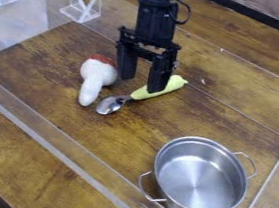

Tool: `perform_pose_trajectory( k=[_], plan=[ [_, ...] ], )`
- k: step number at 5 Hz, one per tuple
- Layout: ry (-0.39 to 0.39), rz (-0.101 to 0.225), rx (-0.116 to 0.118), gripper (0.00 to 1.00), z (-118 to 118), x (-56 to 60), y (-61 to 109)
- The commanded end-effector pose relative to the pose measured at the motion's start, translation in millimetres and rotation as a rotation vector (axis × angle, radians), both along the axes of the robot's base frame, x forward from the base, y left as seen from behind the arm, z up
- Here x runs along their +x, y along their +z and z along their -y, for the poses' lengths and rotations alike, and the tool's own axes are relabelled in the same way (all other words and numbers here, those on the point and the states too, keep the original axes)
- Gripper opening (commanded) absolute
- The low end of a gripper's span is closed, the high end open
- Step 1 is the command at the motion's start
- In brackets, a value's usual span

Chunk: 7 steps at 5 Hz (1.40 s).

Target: Move the green spoon to the left

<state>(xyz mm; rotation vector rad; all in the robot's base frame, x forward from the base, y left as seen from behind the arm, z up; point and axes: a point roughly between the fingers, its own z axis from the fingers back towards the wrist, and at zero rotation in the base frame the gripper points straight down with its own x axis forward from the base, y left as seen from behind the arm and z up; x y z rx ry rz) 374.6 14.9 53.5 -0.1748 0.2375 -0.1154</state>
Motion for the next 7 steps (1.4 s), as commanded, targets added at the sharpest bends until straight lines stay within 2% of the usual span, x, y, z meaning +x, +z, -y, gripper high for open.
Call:
perform_pose_trajectory(
  k=[1,5,6,7],
  plan=[
    [-0.027,0.063,0.010,1.00,12.7,9.6,14.9],
    [-0.051,0.067,0.021,1.00,27.6,27.8,-7.2],
    [-0.051,0.068,0.022,0.00,27.6,29.1,-9.0],
    [-0.054,0.069,0.024,0.00,27.6,30.2,-9.3]
  ],
)
